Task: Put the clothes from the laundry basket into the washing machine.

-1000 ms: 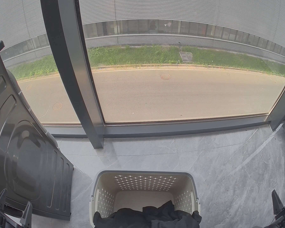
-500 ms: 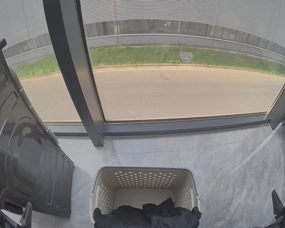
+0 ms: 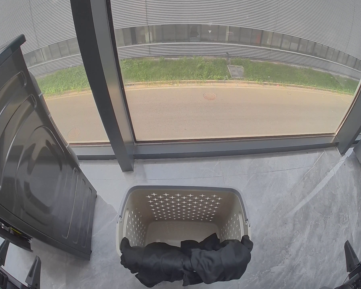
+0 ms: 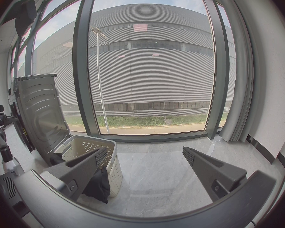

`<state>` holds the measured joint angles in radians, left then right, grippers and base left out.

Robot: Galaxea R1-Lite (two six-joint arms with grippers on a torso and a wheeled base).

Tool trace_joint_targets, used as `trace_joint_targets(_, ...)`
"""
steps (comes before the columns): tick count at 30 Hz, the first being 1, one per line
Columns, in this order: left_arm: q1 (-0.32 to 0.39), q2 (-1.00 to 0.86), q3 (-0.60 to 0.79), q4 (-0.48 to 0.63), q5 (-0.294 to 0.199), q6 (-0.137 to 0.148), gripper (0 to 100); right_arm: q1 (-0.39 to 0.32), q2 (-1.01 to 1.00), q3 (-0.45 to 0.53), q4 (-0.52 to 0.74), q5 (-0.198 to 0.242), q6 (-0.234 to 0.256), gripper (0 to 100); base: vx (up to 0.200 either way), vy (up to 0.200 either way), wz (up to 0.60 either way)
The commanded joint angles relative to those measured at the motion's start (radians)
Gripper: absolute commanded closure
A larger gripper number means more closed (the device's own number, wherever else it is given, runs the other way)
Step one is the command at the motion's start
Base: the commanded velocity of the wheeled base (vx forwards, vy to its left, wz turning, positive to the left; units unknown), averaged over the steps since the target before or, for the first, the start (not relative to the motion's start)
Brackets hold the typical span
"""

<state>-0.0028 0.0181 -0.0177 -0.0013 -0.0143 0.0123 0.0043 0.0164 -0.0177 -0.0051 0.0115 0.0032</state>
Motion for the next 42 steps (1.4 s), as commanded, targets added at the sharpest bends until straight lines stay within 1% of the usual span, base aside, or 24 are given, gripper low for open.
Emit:
trace_joint_targets(1, 0.0, -0.018, 0.016, 0.0, 0.0, 0.0, 0, 0.0, -0.016, 0.018, -0.001, 0.001, 0.0, 0, -0.2, 0.0, 0.0)
trace_joint_targets(17, 0.0, -0.018, 0.016, 0.0, 0.002, 0.0, 0, 0.0, -0.016, 0.018, -0.001, 0.001, 0.0, 0, -0.2, 0.0, 0.0)
trace_joint_targets(25, 0.0, -0.018, 0.016, 0.0, 0.0, -0.002, 0, 0.0, -0.016, 0.018, -0.001, 0.001, 0.0, 0, 0.0, 0.0, 0.0)
trace_joint_targets(26, 0.0, -0.018, 0.016, 0.0, -0.003, -0.009, 0, 0.0, -0.016, 0.018, -0.001, 0.001, 0.0, 0, 0.0, 0.0, 0.0)
trace_joint_targets(42, 0.0, -0.018, 0.016, 0.0, -0.003, -0.008, 0, 0.0, -0.016, 0.018, -0.001, 0.001, 0.0, 0, 0.0, 0.2, 0.0)
